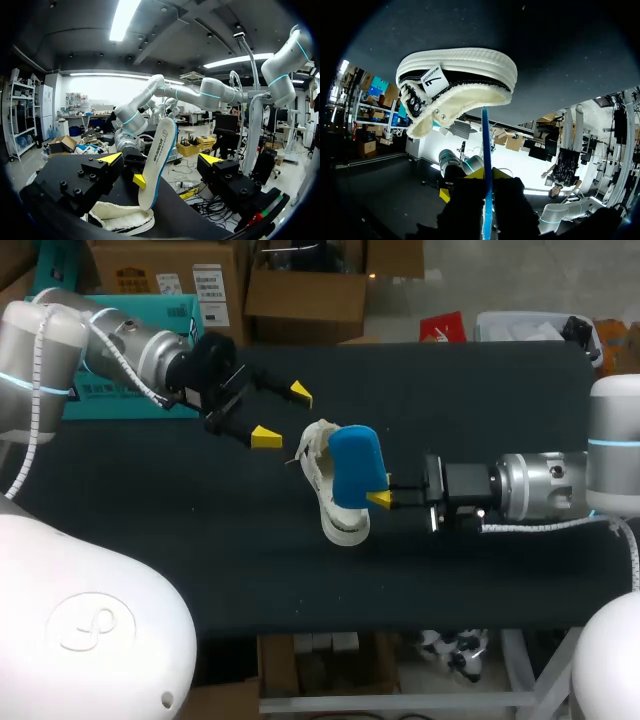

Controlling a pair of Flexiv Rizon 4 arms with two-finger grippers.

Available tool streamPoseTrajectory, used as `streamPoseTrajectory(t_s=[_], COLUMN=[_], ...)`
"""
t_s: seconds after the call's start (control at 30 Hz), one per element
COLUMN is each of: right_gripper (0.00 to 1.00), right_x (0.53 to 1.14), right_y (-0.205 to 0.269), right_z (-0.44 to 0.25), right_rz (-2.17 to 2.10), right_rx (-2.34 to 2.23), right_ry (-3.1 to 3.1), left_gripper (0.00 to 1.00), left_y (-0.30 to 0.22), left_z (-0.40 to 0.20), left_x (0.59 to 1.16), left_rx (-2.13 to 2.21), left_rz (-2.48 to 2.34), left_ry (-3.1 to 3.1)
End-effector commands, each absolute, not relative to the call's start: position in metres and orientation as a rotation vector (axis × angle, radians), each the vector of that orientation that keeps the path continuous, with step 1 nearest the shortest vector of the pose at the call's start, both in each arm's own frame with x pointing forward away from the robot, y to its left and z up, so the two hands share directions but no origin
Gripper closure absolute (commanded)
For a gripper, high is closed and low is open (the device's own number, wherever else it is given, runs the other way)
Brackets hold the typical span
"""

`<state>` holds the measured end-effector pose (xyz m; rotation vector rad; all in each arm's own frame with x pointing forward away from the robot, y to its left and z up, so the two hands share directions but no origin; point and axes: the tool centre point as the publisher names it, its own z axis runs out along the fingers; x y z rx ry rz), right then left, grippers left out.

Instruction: Open the shoe tongue, take the insole out of the shoe, put the insole back into the shoe, and pack the shoe into the shoebox

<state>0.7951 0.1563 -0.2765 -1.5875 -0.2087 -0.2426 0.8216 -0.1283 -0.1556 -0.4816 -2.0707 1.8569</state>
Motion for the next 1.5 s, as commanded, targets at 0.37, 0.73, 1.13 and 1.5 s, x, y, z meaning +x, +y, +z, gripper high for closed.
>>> streamPoseTrajectory(t_s=[0.37, 0.73, 1.13, 1.5], right_gripper=[1.00, 1.00, 1.00, 1.00], right_x=[0.772, 0.765, 0.765, 0.766], right_y=[0.165, 0.166, 0.173, 0.166], right_z=[-0.271, -0.265, -0.264, -0.258], right_rz=[-0.223, -0.193, -0.180, -0.227], right_rx=[-1.580, -1.557, -1.552, -1.544], right_ry=[-0.190, -0.236, -0.283, -0.309], left_gripper=[0.00, 0.00, 0.00, 0.00], left_y=[-0.128, -0.121, -0.139, -0.133], left_z=[-0.160, -0.174, -0.194, -0.197], left_x=[0.848, 0.886, 0.896, 0.887], left_rx=[-0.825, -1.174, -1.222, -1.271], left_rz=[1.660, 1.394, 1.239, 1.208], left_ry=[-2.046, -1.739, -1.637, -1.634])
